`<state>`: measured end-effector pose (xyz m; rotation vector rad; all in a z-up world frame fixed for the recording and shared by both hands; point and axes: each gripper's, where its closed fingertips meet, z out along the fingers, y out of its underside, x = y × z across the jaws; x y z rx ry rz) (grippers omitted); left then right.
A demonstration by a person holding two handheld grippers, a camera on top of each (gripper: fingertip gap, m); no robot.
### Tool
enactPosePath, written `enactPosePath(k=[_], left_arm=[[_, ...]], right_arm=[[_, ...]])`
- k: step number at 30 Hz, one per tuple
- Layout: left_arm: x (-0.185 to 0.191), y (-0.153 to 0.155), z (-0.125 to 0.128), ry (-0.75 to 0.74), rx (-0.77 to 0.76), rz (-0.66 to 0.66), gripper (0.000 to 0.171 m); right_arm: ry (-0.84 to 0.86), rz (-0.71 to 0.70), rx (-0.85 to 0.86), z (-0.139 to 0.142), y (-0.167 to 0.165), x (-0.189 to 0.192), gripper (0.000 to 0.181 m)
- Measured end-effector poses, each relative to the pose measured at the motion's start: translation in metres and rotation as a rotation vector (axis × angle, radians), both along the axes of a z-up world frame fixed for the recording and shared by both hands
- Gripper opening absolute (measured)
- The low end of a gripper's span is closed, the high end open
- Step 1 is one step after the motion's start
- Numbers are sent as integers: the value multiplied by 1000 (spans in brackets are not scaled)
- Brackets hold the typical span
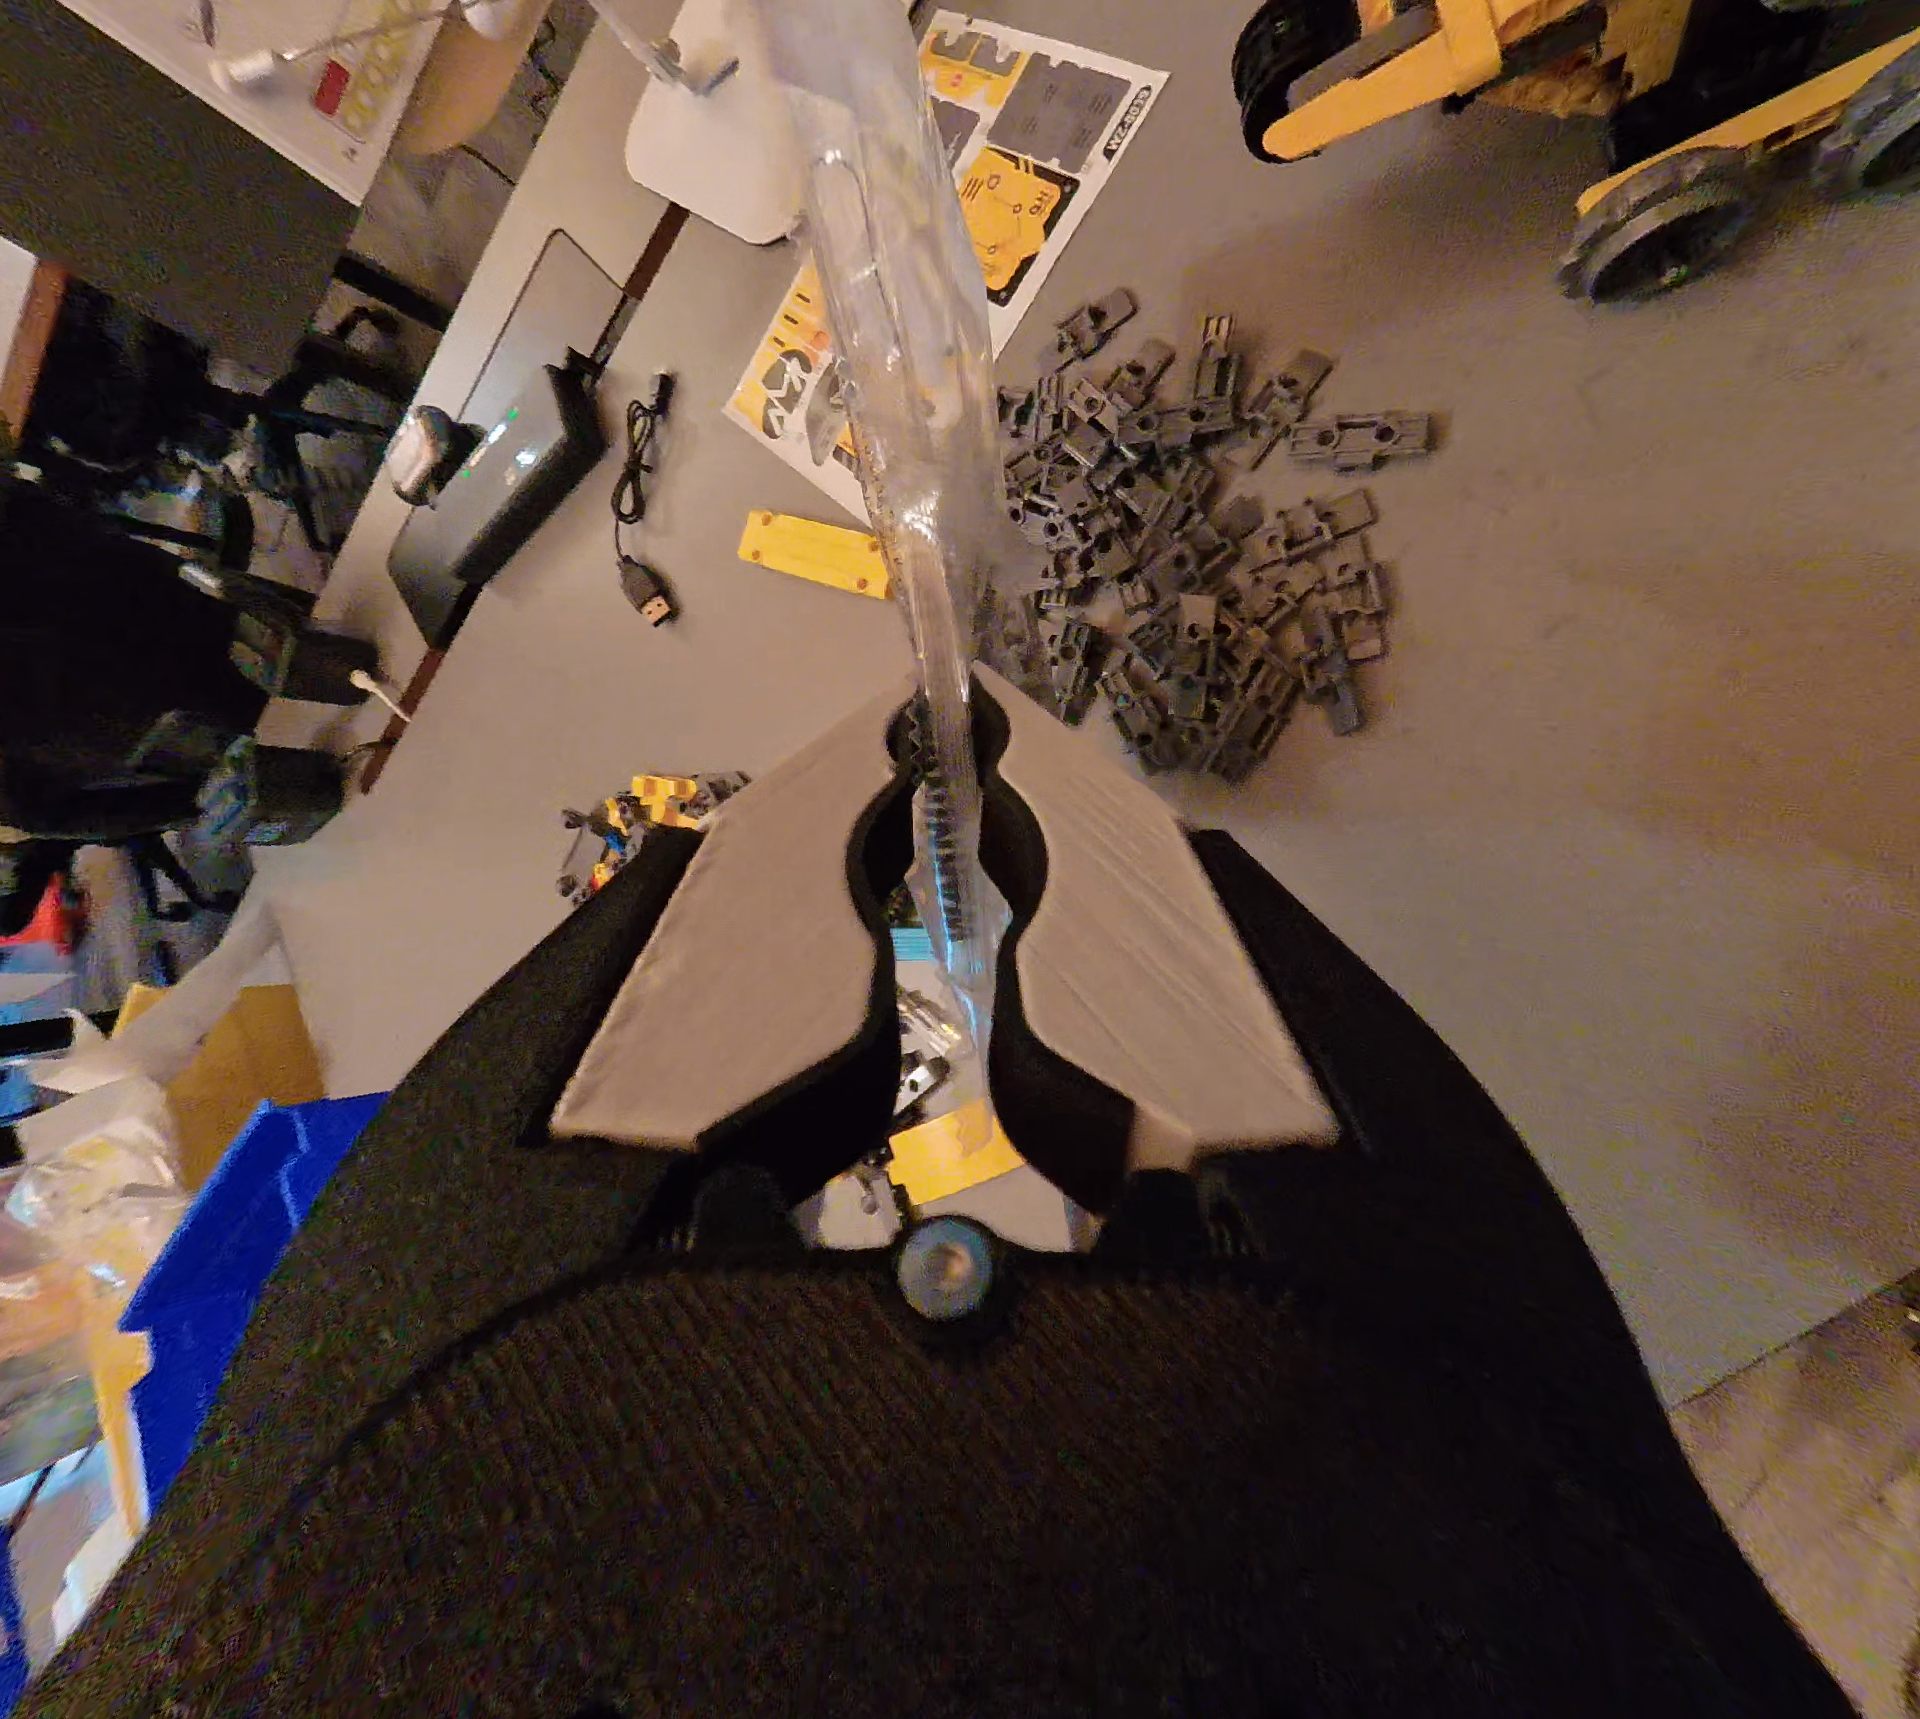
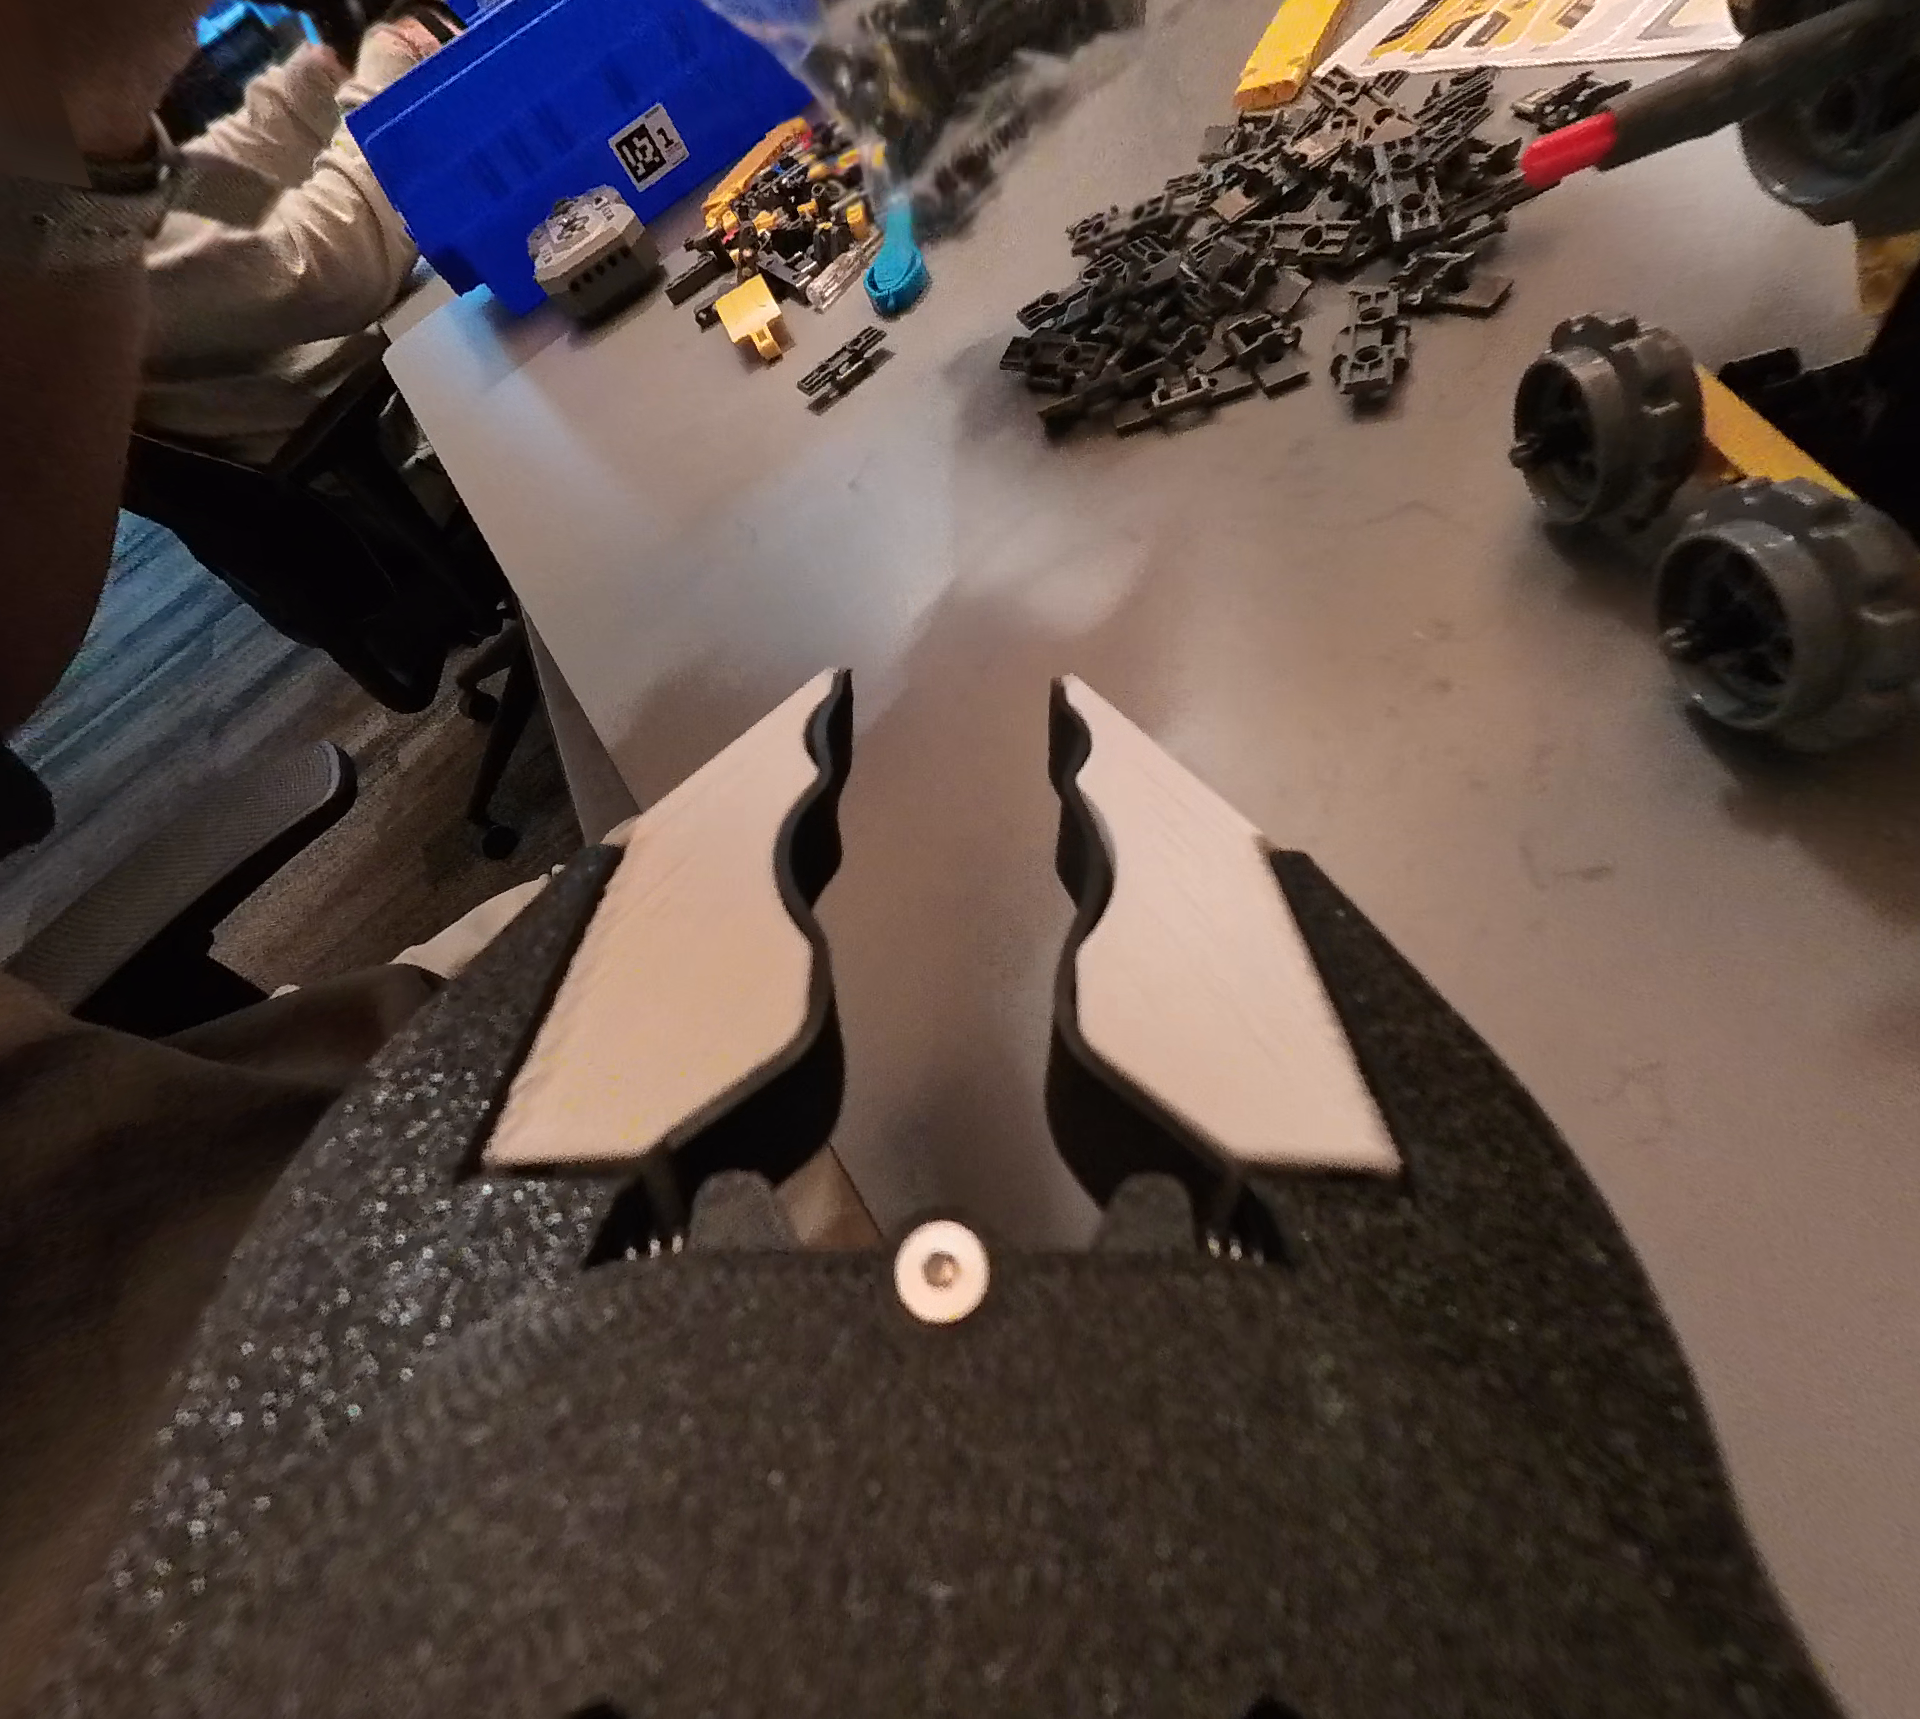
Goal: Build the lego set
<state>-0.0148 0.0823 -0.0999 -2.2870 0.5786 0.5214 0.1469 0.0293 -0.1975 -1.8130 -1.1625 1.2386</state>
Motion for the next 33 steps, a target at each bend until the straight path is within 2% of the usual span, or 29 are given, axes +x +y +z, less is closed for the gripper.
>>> enactPosePath(k=[4, 7, 9, 11, 14, 18, 22, 24, 26, 29, 31, 33], left_arm=[[3, 5, 5, 57, -75, -25, 0], [15, 8, -3, 48, -205, -54, 0], [19, 8, -13, 120, -310, -76, 0], [18, 14, -12, 233, -346, -87, 0], [26, 15, -15, 251, -412, -137, 0], [23, 16, -12, 271, -475, -141, 0], [17, 21, -2, 391, -467, -125, 0], [24, 17, -12, 366, -529, -155, 0], [23, 17, -18, 405, -569, -151, 0], [24, 22, -14, 481, -583, -157, 0], [30, 22, -15, 441, -605, -164, 0], [30, 22, -11, 463, -602, -170, 0]], right_arm=[[2, 2, -2, 0, 0, 0, 37], [2, 3, -3, 0, 0, 0, 37], [1, 4, -3, 0, 0, 0, 37], [2, 4, -4, 0, 0, 0, 37], [5, 7, -8, 1, -1, 0, 37], [6, 8, -12, 1, -1, 0, 37], [6, 8, -11, 0, -1, 0, 38], [7, 9, -13, 1, -1, 0, 38], [7, 10, -12, 1, -1, 0, 38], [5, 10, -12, 0, -1, 0, 37], [5, 10, -12, 0, -1, 0, 37], [6, 12, -13, 1, -1, 0, 37]])
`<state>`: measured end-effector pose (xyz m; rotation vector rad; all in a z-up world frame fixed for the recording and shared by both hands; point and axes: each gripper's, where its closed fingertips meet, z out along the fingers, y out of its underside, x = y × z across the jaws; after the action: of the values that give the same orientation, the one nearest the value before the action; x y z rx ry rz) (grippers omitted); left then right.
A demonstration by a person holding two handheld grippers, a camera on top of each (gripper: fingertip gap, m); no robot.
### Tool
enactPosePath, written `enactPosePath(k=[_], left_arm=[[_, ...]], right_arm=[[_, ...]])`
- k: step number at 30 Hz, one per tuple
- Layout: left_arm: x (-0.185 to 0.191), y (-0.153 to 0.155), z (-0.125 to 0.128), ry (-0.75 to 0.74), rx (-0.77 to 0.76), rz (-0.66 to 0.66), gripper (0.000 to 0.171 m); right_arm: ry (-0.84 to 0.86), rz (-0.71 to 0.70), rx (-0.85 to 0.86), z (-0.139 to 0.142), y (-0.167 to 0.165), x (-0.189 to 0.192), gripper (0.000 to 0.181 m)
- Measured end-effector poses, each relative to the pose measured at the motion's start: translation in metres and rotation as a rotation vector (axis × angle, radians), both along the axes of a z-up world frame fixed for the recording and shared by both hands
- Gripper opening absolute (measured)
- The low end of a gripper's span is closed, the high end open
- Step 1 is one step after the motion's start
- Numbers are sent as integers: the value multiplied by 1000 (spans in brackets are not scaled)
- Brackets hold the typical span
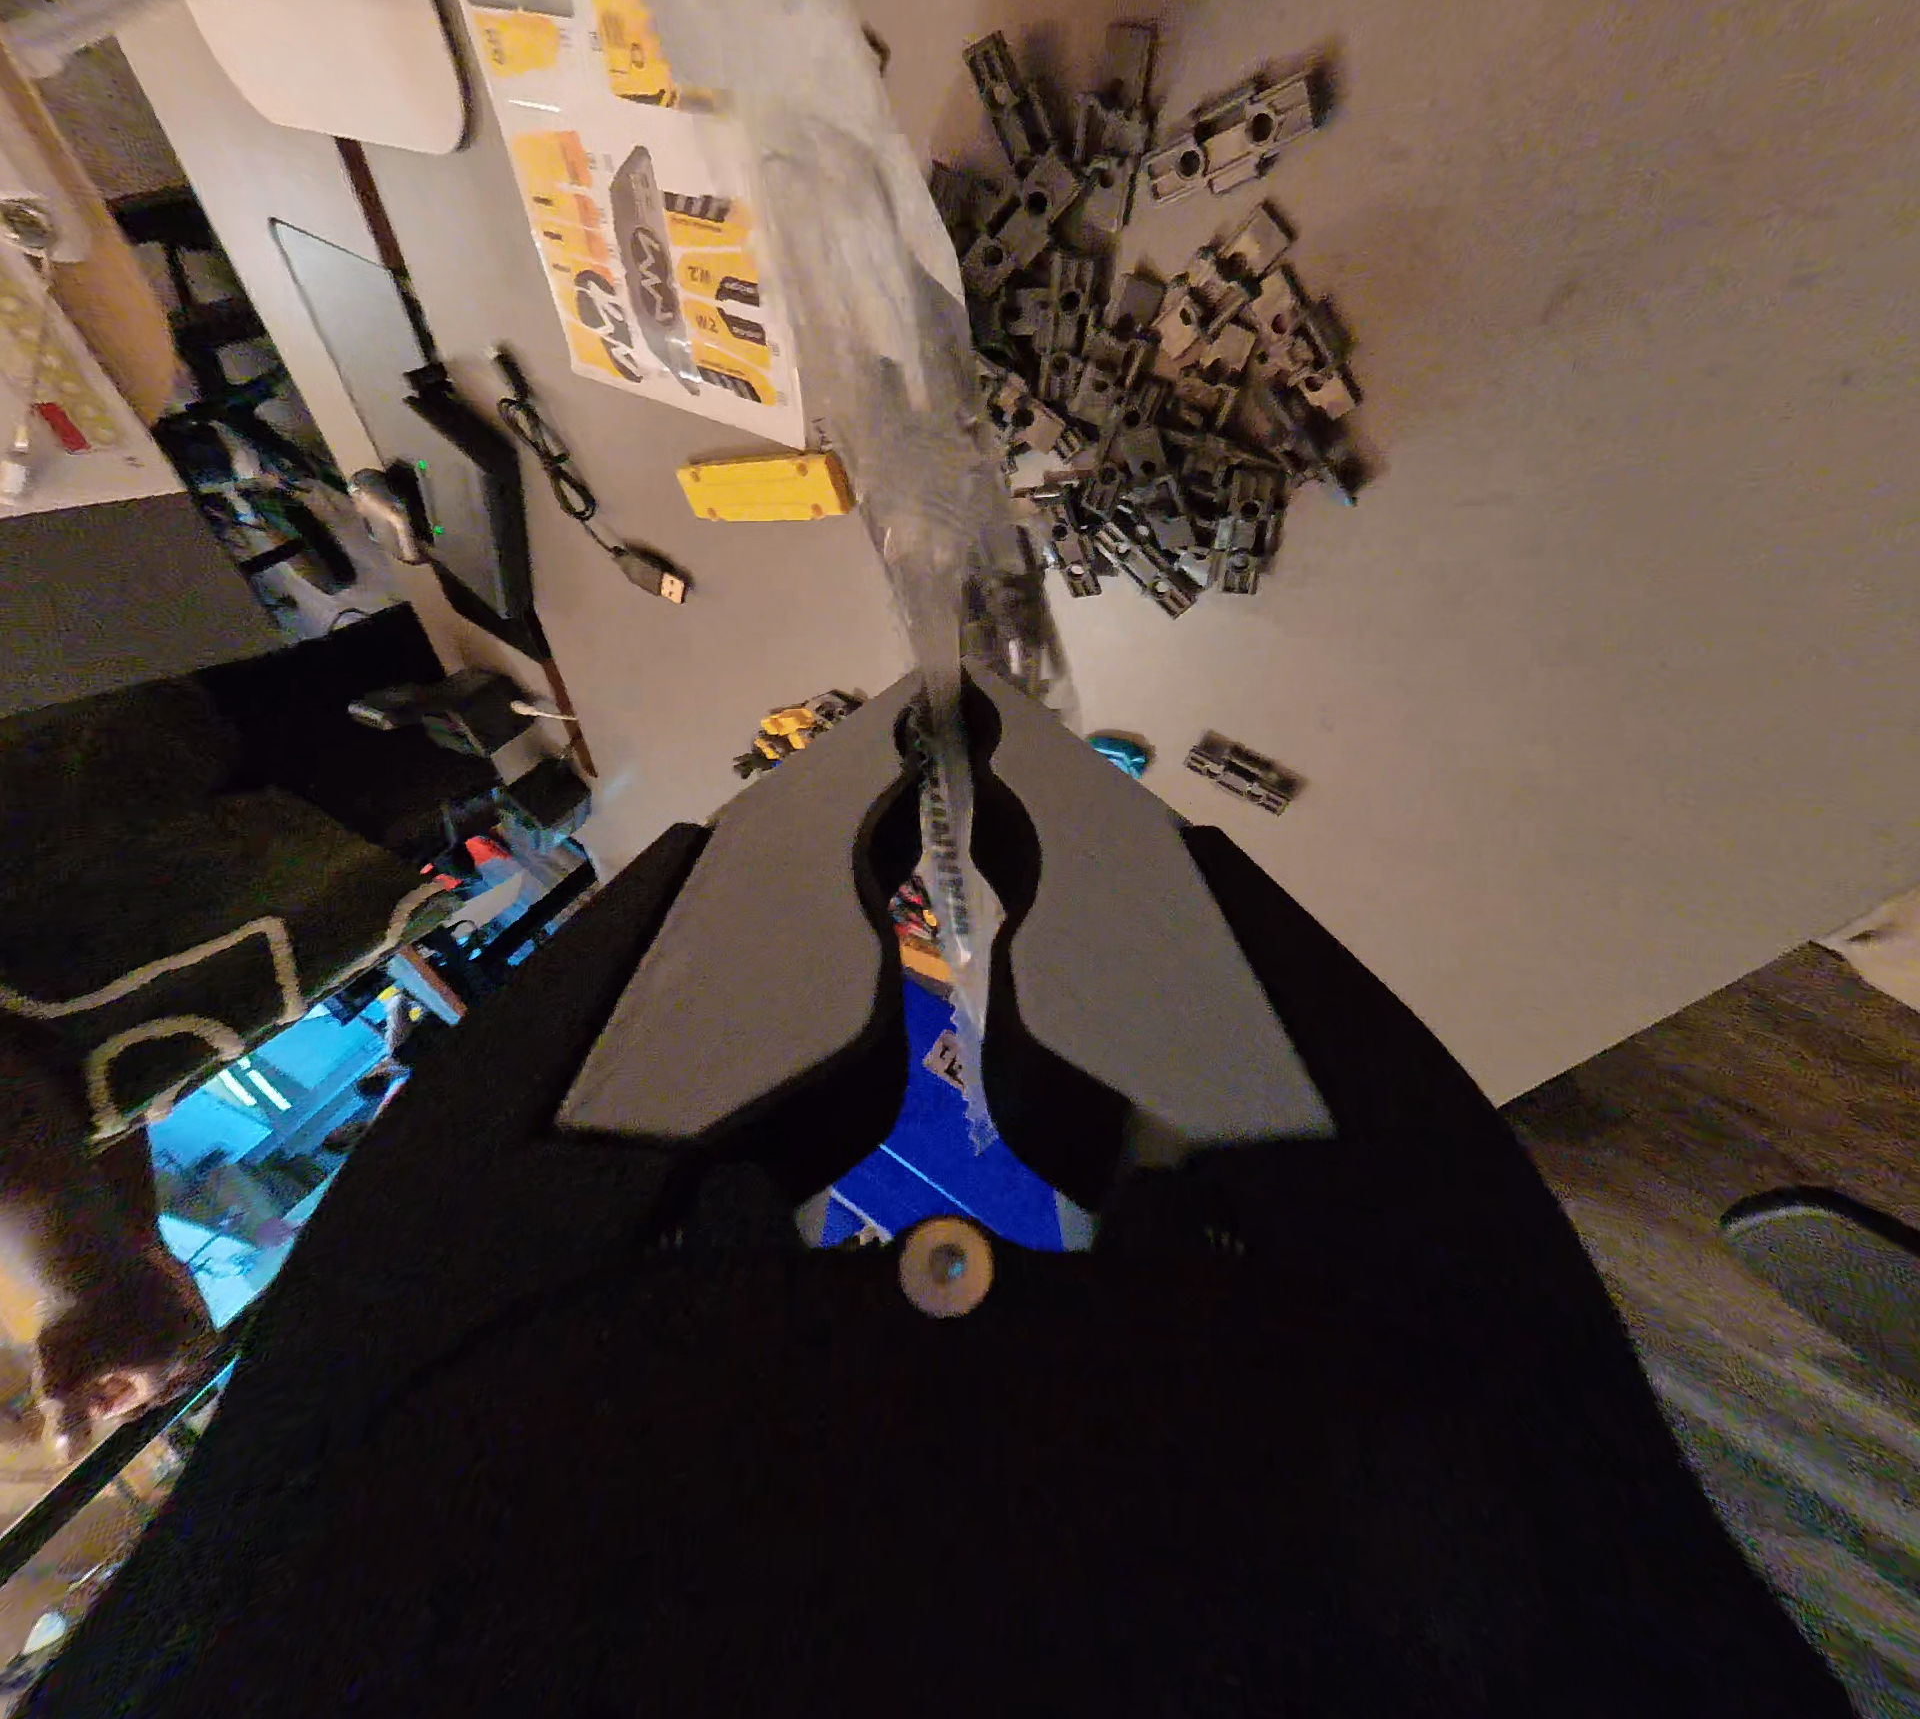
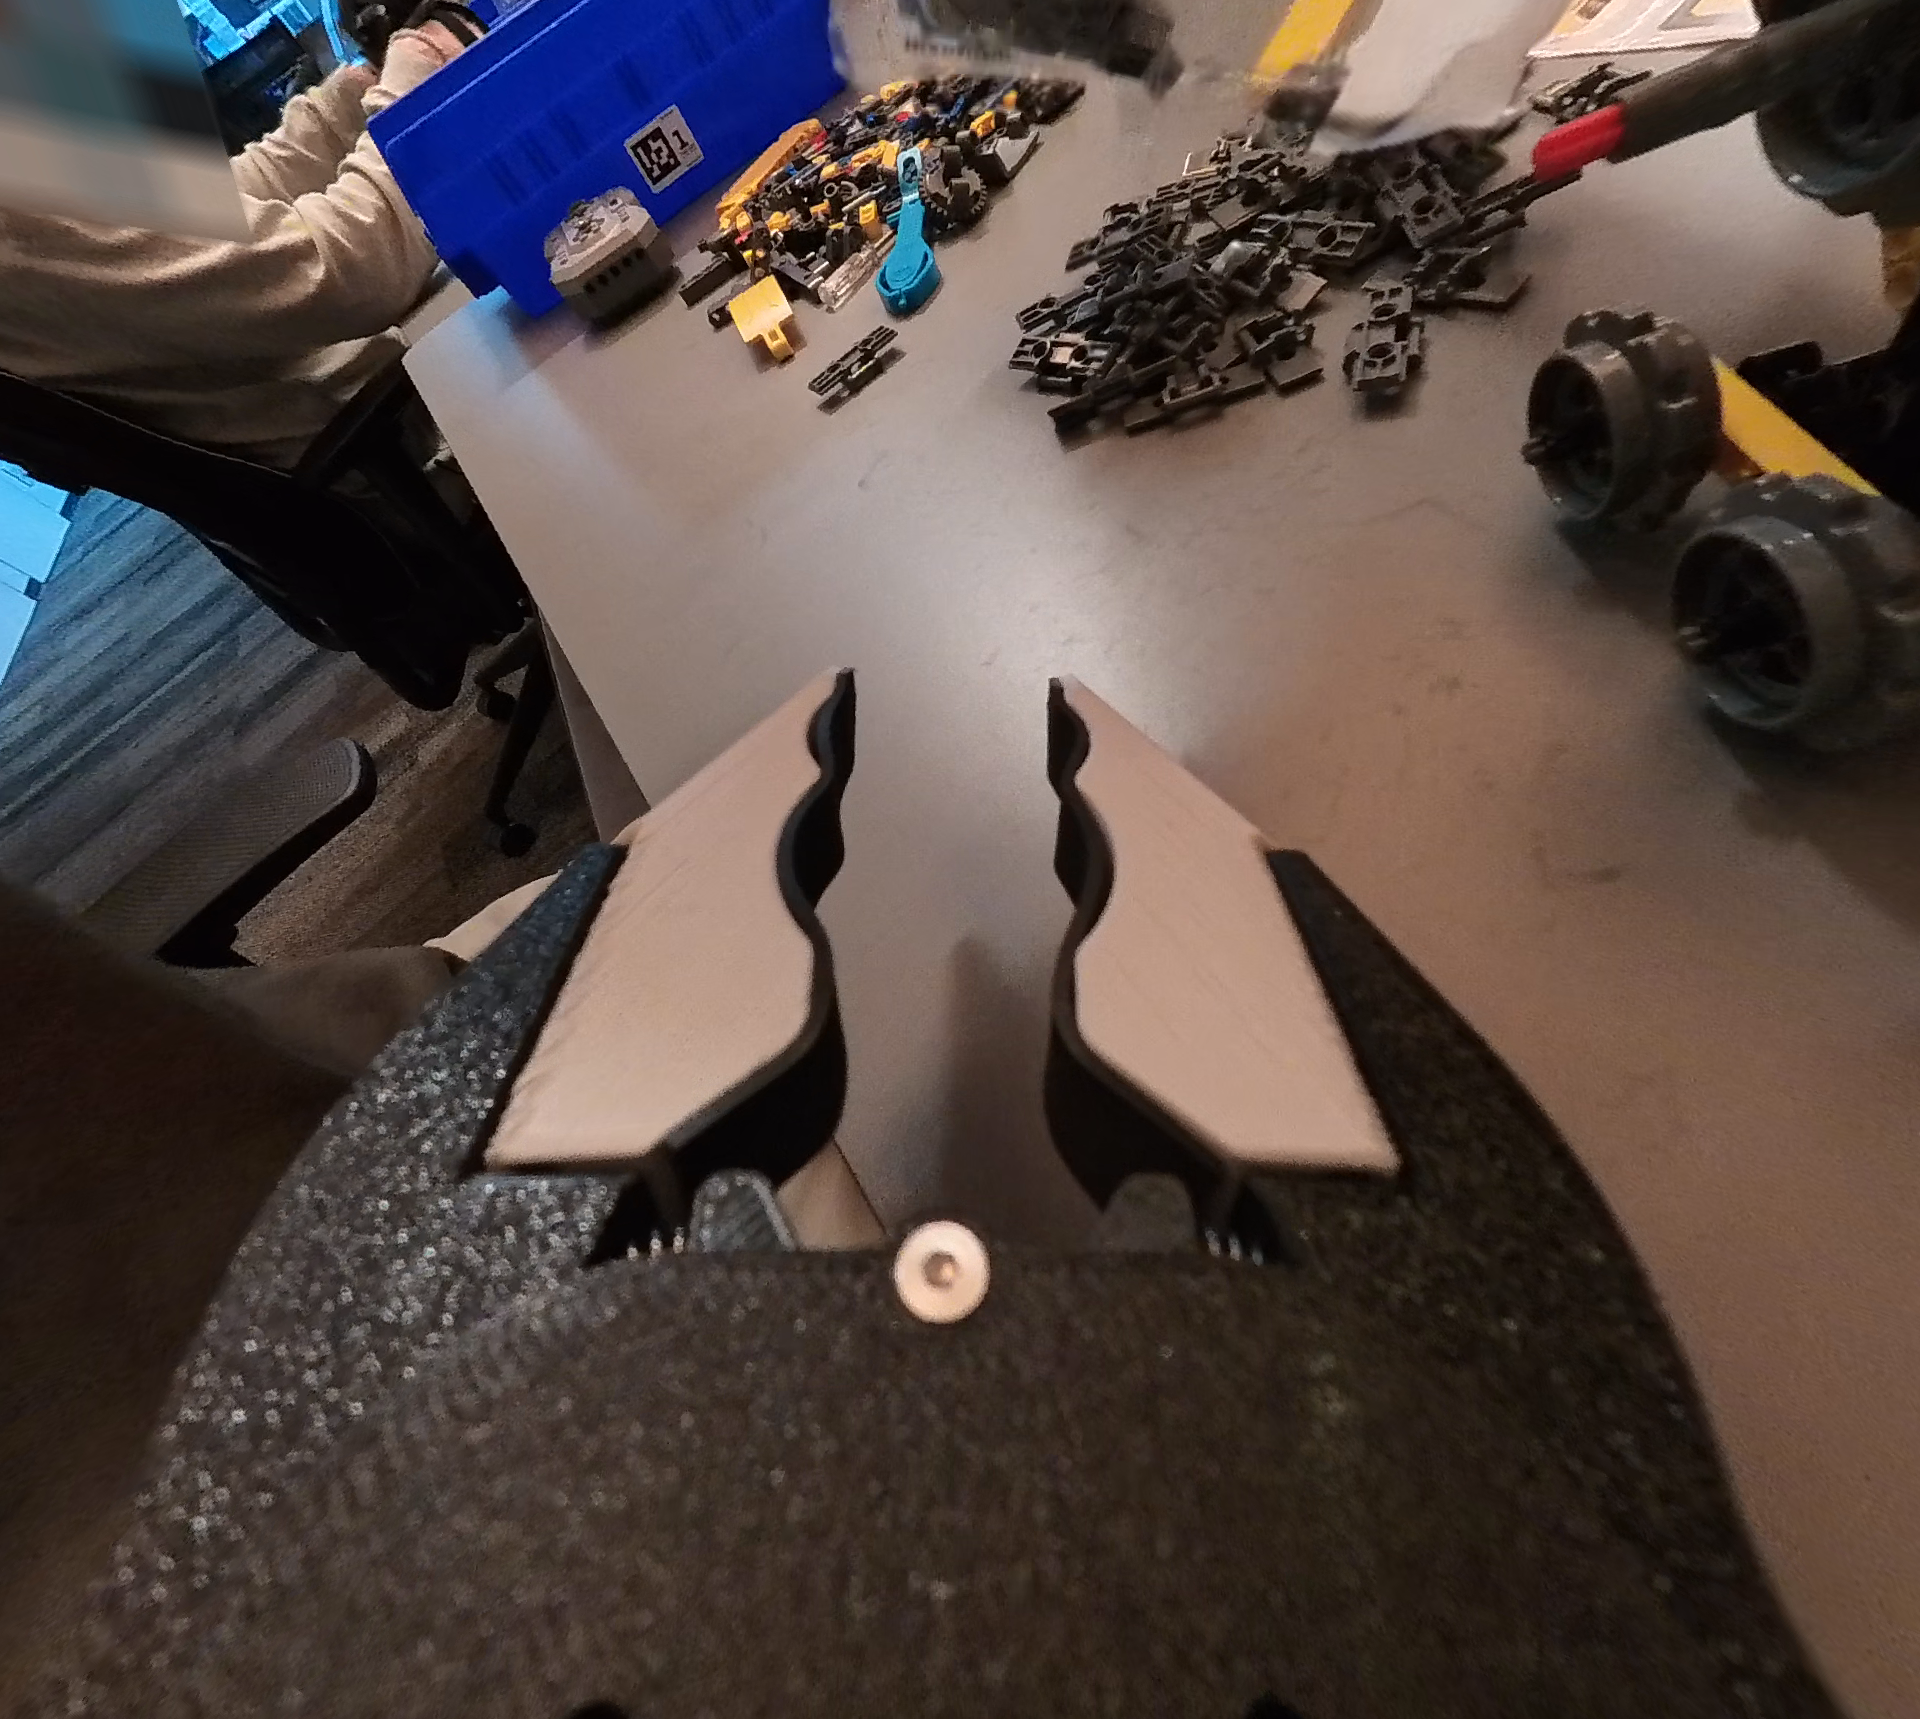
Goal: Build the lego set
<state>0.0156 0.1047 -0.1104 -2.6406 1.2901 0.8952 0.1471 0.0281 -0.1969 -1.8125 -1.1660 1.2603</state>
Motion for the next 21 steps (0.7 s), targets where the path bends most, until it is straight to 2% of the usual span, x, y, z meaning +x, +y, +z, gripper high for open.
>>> enactPosePath(k=[6, 9, 10, 12, 15, 18, 21], left_arm=[[-1, -1, 3, 12, 0, 0, 0], [9, 0, -2, -74, -4, 27, 0], [7, -3, -9, -57, -32, 25, 0], [-2, 2, -6, 49, -2, -21, 0], [10, 3, -7, -78, 48, 9, 0], [4, 2, -7, -77, 72, 0, 0], [6, 1, -17, -243, 105, 54, 0]], right_arm=[[2, 2, 1, 0, 0, 0, 37], [2, 1, 1, 0, 0, 0, 37], [1, 2, 1, 0, 0, 0, 37], [1, 2, 1, 0, 0, 0, 37], [6, 3, -2, 1, 0, 0, 37], [6, 4, 0, 1, -1, 0, 37], [8, 4, 0, 1, -1, 0, 36]])
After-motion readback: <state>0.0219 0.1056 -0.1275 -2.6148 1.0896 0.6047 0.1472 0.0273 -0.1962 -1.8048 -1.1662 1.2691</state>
